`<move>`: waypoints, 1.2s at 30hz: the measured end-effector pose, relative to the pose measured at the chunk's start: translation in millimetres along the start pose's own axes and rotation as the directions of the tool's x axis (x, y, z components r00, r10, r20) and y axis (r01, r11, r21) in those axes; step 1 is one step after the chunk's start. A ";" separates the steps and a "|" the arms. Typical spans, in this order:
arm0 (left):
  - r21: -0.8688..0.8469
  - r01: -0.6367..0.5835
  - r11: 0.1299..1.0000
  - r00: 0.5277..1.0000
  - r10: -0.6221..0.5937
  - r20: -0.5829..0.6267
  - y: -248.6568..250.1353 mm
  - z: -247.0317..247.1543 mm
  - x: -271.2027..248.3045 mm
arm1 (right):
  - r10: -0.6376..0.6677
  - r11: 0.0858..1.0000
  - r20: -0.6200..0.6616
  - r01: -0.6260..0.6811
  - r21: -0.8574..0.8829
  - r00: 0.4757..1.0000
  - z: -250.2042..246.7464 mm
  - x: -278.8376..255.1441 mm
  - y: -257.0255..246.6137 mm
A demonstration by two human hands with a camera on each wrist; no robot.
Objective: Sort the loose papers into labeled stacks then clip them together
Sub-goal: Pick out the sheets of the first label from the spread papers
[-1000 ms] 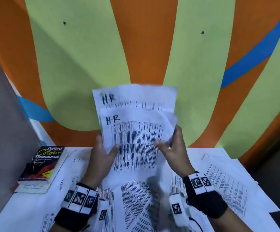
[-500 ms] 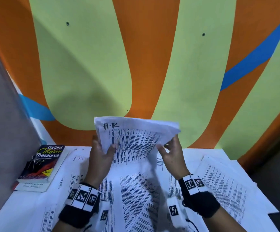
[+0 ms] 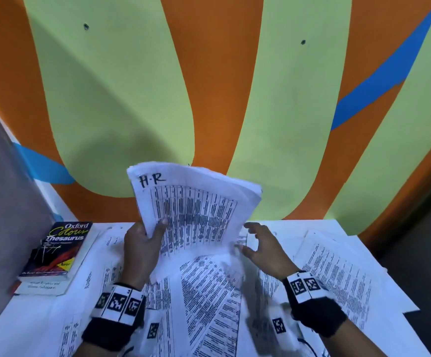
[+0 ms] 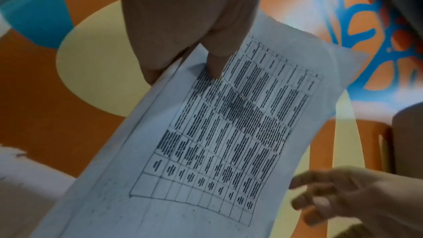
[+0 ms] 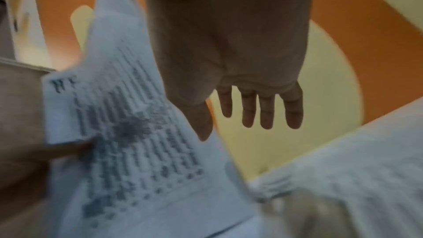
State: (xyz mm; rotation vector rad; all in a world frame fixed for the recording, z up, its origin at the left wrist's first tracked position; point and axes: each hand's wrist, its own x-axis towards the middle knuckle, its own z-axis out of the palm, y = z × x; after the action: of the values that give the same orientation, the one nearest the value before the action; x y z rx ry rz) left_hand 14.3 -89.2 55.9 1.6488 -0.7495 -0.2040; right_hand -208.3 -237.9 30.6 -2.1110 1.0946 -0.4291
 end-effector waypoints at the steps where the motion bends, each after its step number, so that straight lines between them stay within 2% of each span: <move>1: 0.017 -0.011 1.000 0.999 0.011 -0.030 3.4 -0.7 -0.5 | 0.070 0.996 -0.016 -0.071 -0.063 0.997 -10.3 -0.6 15.2; 3: 0.032 -0.061 0.998 0.996 0.063 -0.055 10.3 -1.3 -0.9 | 0.242 0.957 -0.116 -0.257 -0.135 0.963 -33.9 -3.8 53.3; 4: 0.028 -0.090 0.996 0.995 0.091 -0.047 12.3 -2.3 -0.7 | 0.342 0.916 -0.177 -0.370 -0.156 0.923 -47.3 -6.1 71.5; 6: 0.034 -0.134 0.990 0.990 0.136 -0.046 15.0 -3.1 -0.5 | 0.557 0.769 -0.254 -0.606 -0.202 0.791 -73.6 -18.5 101.9; 8: 0.046 -0.160 0.986 0.985 0.162 -0.066 16.4 -0.8 -0.8 | 0.715 0.597 -0.282 -0.768 -0.231 0.640 -93.3 -36.8 126.1; 9: 0.051 -0.147 0.988 0.985 0.151 -0.081 17.7 0.3 -1.2 | 0.763 0.526 -0.284 -0.813 -0.249 0.581 -99.0 -45.1 137.5; 10: 0.066 -0.140 0.988 0.986 0.145 -0.087 20.3 2.2 -3.0 | 0.786 0.484 -0.284 -0.832 -0.269 0.549 -103.0 -54.4 148.6; 12: 0.101 -0.166 0.981 0.981 0.175 -0.085 23.5 4.8 -5.2 | 0.801 0.450 -0.278 -0.839 -0.305 0.531 -102.2 -67.5 166.7; 15: 0.129 -0.169 0.977 0.982 0.178 -0.067 26.0 11.3 -7.4 | 0.839 0.392 -0.274 -0.872 -0.293 0.469 -89.5 -73.2 215.0; 17: 0.111 -0.171 0.979 0.982 0.178 -0.056 27.3 16.5 -12.0 | 0.852 0.378 -0.261 -0.879 -0.291 0.453 -86.5 -70.5 223.9; 20: 0.100 -0.164 0.981 0.984 0.170 -0.050 28.5 20.9 -15.9 | 0.852 0.414 -0.294 -0.902 -0.126 0.432 -86.5 -77.2 187.6; 23: 0.083 -0.146 0.986 0.988 0.149 -0.032 25.2 21.4 -16.8 | 0.812 0.477 -0.430 -0.874 0.099 0.394 -86.2 -85.4 158.6; 25: 0.078 -0.161 0.984 0.986 0.164 -0.031 23.0 18.6 -16.0 | 0.757 0.555 -0.508 -0.815 0.168 0.411 -89.2 -88.8 161.7; 27: 0.076 -0.166 0.983 0.986 0.168 -0.022 20.2 13.1 -13.5 | 0.733 0.600 -0.548 -0.763 0.241 0.403 -97.5 -96.7 162.0; 29: 0.066 -0.151 0.986 0.988 0.153 -0.024 13.6 9.1 -9.3 | 0.684 0.657 -0.594 -0.712 0.249 0.423 -113.0 -104.6 161.0; 33: 0.085 -0.128 0.988 0.990 0.132 -0.046 16.2 6.8 -9.6 | 0.542 0.734 -0.692 -0.669 0.114 0.476 -147.5 -122.8 152.0; 36: 0.114 -0.148 0.982 0.987 0.154 -0.041 25.2 9.7 -14.9 | 0.404 0.828 -0.764 -0.557 0.072 0.503 -175.4 -131.0 144.4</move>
State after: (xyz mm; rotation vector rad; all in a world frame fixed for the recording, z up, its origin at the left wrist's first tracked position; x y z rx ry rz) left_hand -11.3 -89.5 73.1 1.6862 -0.8568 -0.0134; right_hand -468.3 -265.1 52.0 -1.6244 2.2288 -1.0127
